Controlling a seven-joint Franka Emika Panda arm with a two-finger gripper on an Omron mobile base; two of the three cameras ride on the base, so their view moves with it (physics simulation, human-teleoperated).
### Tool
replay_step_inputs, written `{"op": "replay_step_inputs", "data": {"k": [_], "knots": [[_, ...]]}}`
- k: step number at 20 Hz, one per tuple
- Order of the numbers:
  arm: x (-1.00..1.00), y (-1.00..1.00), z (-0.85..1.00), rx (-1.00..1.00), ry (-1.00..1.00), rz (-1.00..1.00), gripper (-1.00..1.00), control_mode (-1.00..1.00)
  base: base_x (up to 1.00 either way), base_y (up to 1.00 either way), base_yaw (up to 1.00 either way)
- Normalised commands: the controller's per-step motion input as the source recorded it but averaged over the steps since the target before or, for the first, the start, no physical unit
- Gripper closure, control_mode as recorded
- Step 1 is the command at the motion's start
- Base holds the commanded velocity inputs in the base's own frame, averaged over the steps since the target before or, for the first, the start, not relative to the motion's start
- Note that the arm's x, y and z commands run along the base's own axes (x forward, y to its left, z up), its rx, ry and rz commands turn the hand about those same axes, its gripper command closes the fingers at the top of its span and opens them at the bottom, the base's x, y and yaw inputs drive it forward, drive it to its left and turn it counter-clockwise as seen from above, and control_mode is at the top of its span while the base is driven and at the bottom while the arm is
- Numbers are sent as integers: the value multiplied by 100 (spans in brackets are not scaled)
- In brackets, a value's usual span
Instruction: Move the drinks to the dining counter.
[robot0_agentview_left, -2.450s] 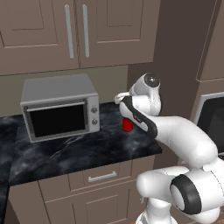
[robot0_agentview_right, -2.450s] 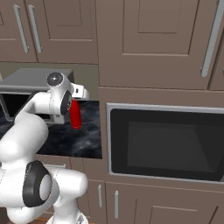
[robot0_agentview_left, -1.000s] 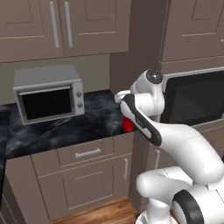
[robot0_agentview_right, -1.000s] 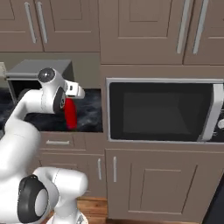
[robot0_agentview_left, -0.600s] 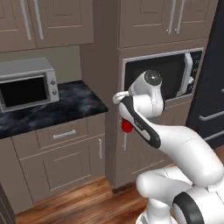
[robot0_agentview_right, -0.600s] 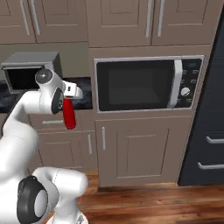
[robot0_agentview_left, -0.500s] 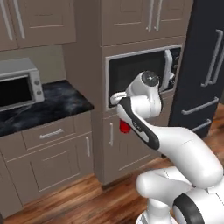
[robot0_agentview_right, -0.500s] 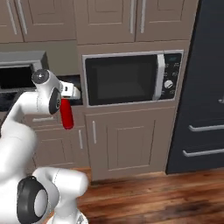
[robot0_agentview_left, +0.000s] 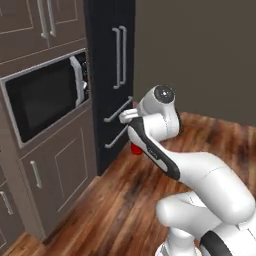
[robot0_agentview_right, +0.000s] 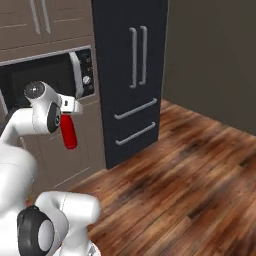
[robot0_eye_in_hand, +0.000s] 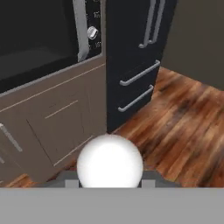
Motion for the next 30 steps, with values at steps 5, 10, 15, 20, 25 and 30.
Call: {"op": "replay_step_inputs", "data": {"k": [5, 10, 15, 20, 25, 30], "knots": [[0, 0, 0, 0, 0, 0, 100, 100, -8, 0, -99], [0, 0, 0, 0, 0, 0, 100, 100, 15, 9, -87], [0, 0, 0, 0, 0, 0, 100, 100, 64, 65, -69], [0, 0, 0, 0, 0, 0, 100, 100, 78, 82, -65], [0, 0, 0, 0, 0, 0, 100, 100, 73, 80, -67], [0, 0, 0, 0, 0, 0, 100, 100, 46, 49, -78]]}}
